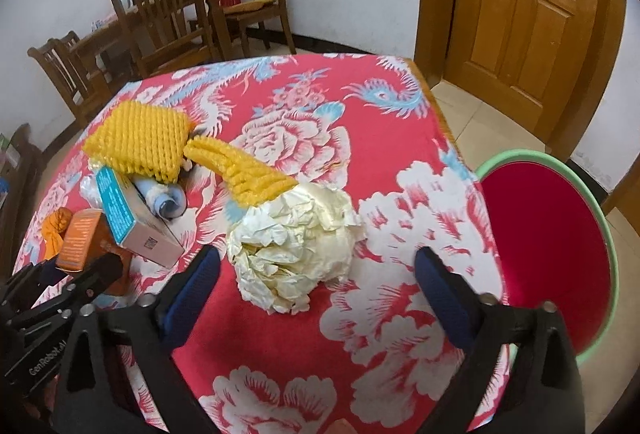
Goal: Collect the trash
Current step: 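Grasp the orange box with the left tool while the right tool grasps the crumpled paper ball, then carry both items over the red bucket and open both tools to drop them, then move both tools back over the table toward the remaining trash, then grasp the yellow foam net with the right tool, then grasp the orange cloth with the left tool while the right tool holds the foam net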
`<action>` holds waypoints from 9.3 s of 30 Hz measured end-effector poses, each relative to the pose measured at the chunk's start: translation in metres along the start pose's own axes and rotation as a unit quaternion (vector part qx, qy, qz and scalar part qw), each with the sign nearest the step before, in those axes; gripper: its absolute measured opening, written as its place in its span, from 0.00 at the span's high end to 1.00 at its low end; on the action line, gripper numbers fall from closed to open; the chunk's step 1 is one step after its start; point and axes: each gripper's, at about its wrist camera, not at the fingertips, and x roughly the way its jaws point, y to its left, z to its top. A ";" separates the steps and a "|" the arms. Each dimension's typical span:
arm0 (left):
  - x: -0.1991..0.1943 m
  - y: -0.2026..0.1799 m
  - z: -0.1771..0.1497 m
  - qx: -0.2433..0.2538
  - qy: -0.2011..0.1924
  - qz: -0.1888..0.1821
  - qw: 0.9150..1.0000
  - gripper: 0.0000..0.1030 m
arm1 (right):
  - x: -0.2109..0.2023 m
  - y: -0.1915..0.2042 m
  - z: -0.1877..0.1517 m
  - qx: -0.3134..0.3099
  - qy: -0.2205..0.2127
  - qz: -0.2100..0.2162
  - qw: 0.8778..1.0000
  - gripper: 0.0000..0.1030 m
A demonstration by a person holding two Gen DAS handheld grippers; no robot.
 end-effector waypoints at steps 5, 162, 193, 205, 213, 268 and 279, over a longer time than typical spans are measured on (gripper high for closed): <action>-0.003 0.001 -0.002 -0.004 -0.001 -0.013 1.000 0.54 | 0.006 0.001 0.000 0.004 0.010 0.012 1.000 0.38; -0.040 0.030 0.040 -0.045 -0.027 -0.008 0.999 0.37 | -0.052 -0.020 0.002 0.054 -0.006 0.041 0.998 0.35; 0.018 0.067 0.035 -0.072 0.020 0.031 0.997 0.37 | 0.021 0.007 0.015 0.029 0.057 0.042 0.997 0.35; 0.025 0.069 0.033 -0.080 0.018 0.022 0.996 0.37 | 0.030 0.008 0.014 0.021 0.054 0.033 0.998 0.42; 0.025 0.069 0.032 -0.078 0.014 0.024 0.997 0.37 | 0.029 0.006 0.013 0.021 0.049 0.033 0.998 0.64; -0.033 0.100 0.030 -0.081 -0.006 0.022 0.996 0.53 | -0.058 -0.048 -0.007 0.094 -0.042 0.083 0.991 0.90; -0.012 0.110 0.014 -0.088 0.021 0.064 0.994 0.50 | -0.055 -0.045 -0.008 0.092 -0.035 0.085 0.992 0.90</action>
